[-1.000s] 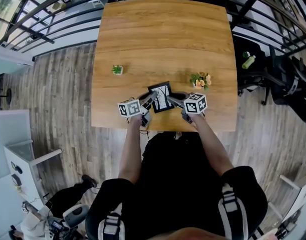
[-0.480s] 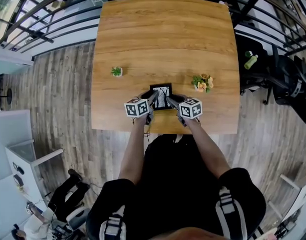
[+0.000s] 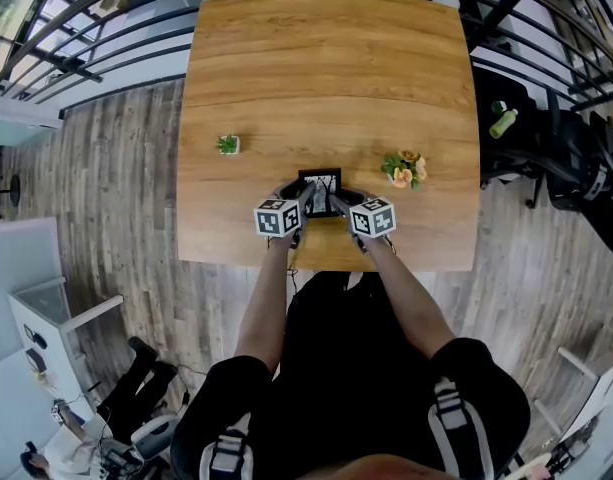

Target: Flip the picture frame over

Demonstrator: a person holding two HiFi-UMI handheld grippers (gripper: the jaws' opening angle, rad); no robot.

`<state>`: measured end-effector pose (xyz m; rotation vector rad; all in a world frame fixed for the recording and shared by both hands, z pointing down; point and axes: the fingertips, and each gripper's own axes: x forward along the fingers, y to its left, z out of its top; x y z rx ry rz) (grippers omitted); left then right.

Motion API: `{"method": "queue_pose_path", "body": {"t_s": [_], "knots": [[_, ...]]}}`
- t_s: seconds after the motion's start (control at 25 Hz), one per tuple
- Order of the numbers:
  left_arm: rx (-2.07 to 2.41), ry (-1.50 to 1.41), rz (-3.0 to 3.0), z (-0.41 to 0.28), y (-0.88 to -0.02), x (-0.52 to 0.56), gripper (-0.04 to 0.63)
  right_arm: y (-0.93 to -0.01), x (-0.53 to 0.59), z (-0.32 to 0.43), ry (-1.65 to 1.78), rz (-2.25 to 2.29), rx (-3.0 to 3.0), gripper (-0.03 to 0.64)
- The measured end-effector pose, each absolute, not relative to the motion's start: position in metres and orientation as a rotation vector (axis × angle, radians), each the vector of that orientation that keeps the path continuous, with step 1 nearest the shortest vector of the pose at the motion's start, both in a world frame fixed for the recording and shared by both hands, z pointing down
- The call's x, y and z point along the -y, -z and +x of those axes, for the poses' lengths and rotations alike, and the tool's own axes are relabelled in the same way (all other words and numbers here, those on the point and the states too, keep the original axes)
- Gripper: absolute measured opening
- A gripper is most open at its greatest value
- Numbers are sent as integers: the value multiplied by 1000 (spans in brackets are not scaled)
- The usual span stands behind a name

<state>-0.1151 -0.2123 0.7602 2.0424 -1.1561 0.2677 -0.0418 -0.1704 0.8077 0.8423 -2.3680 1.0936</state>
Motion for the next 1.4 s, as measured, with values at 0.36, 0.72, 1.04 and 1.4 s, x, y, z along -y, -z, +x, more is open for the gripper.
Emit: {"method": "queue_pose_path", "body": {"t_s": [0.36, 0.72, 1.04, 1.4], "knots": [[1198, -381, 2054, -114, -777, 223, 166, -818, 176, -40, -1076, 866, 2335, 124], [1231, -428, 2058, -120, -785, 228, 176, -821, 182, -44, -997, 883, 2284, 144], [1261, -476, 2062, -118, -793, 230, 185, -825, 185, -40, -929, 922, 2255, 155], [1293, -582, 2076, -119, -806, 233, 192, -832, 188, -41, -838, 937, 2222, 163]]}}
